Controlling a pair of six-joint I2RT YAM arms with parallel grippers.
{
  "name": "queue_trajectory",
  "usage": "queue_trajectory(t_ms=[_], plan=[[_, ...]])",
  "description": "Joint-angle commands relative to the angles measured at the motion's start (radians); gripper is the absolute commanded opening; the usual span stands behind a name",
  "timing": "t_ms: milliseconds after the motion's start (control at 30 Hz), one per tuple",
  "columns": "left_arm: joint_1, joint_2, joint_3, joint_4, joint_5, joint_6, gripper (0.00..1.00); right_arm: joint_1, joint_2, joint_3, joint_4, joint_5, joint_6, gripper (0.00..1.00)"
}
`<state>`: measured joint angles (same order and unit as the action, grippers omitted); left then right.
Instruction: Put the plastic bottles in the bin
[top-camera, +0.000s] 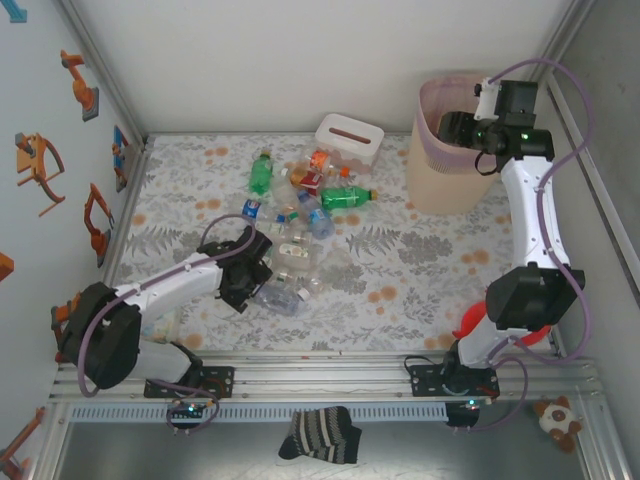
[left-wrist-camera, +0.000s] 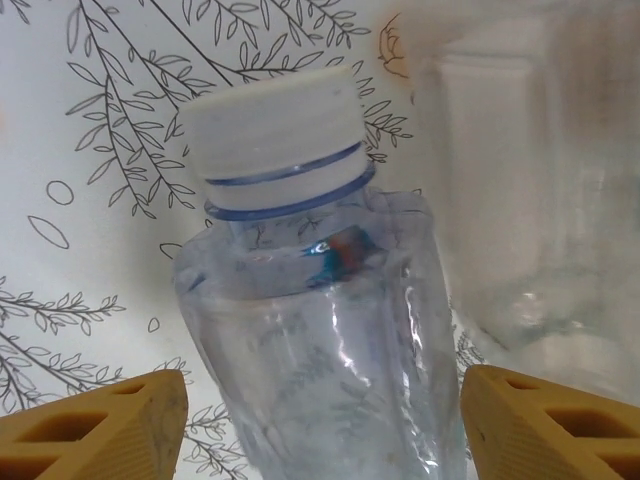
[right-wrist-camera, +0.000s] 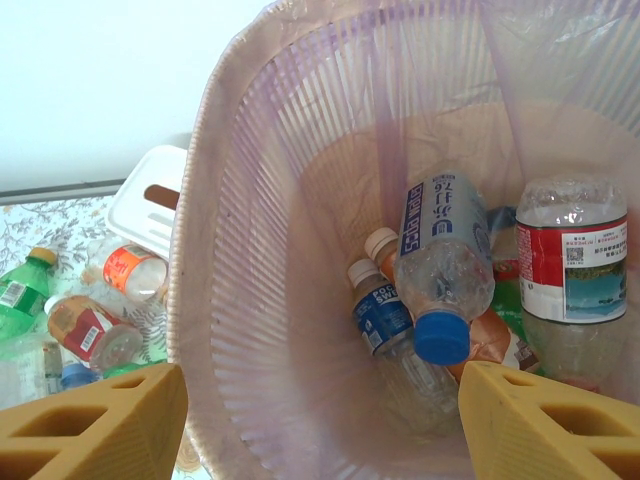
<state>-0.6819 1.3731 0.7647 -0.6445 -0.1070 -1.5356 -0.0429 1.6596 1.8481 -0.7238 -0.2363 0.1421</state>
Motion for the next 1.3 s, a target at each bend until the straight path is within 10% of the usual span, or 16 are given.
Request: queue_trajectory(t_ms=[0,833,1267], plan=[[0.002,0.025,-0.022,0.010,0.018,-0.018,0.73,0.006,-0.019,-0.009,0.015,-0.012,0.009,0.71],[0.016,-0.108,0.024,-0.103,-0.073,0.057,0.57,0.104,-0.055,0.005,-0.008,-0.050,0.011,0.70],[0.083,-0.372,0.091,0.161,-0.033,0.476,0.55,0.284,-0.051,-0.047,0.101,-0.377,0.085,0.69]])
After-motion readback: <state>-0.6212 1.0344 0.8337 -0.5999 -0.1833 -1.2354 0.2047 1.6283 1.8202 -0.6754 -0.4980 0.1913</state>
